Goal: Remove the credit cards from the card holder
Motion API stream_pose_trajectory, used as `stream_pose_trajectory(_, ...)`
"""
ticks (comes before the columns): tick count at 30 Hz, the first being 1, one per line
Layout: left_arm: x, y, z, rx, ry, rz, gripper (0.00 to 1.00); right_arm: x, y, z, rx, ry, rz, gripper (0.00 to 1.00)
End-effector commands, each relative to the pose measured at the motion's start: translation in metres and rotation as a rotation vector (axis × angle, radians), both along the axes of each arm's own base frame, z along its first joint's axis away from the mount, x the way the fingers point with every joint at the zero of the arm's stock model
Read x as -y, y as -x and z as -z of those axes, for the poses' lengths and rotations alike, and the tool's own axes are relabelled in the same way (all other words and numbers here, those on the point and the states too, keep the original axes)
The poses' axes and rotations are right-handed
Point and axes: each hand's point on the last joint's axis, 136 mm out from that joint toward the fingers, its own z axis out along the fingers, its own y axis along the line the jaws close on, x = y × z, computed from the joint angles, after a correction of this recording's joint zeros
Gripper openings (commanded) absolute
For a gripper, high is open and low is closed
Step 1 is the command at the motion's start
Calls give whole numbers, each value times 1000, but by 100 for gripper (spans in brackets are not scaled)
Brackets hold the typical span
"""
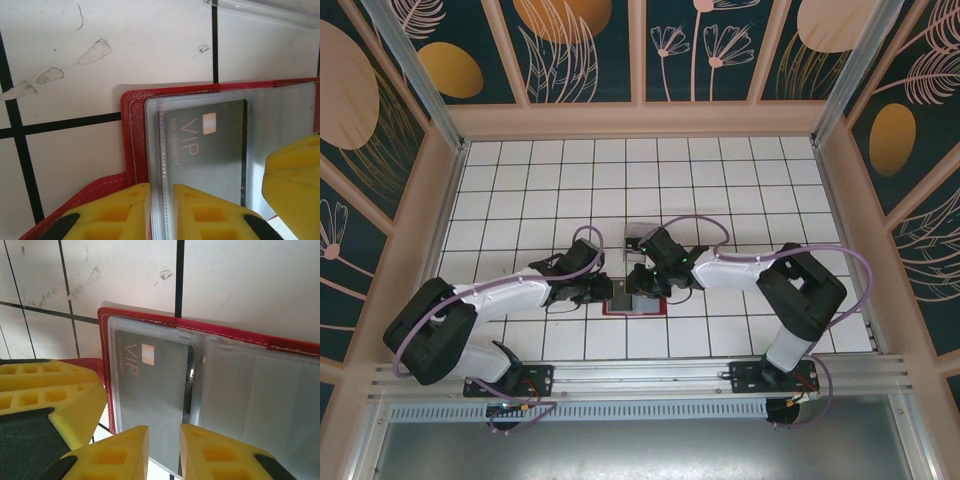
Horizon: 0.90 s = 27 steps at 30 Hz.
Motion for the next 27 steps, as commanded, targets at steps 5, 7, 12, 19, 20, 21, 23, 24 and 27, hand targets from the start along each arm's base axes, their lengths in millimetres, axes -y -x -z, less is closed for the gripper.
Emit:
stream_pose_trajectory(5,-24,8,23,-40,-142,18,22,-4,1,8,-9,2,-5,23)
stream_pose_trajectory(7,-29,11,29,-52,-171,23,22,-4,3,12,-17,3,-7,23)
stream_pose_trajectory(12,-28,13,33,-69,-172,31,22,-3,6,18,-29,3,-12,23)
stream_pose_trajectory(19,-27,16,37,-87,-172,41,22,-4,8,21,-42,-5,-21,23)
stream_pose_trajectory(20,-27,16,37,-88,-172,41,22,-4,8,20,-43,-8,-22,23)
stream_pose_trajectory(21,-28,16,38,-89,-173,40,22,-5,9,21,-45,-8,-24,24)
stream_pose_trajectory(23,-27,16,38,-90,-170,42,22,-6,9,20,-50,-12,-25,26)
stream_pose_trajectory(24,-26,16,38,-91,-169,43,22,-6,9,19,-50,-15,-25,27)
stream_pose_trajectory(27,-26,17,38,-95,-167,44,21,-2,7,18,-41,21,-14,30)
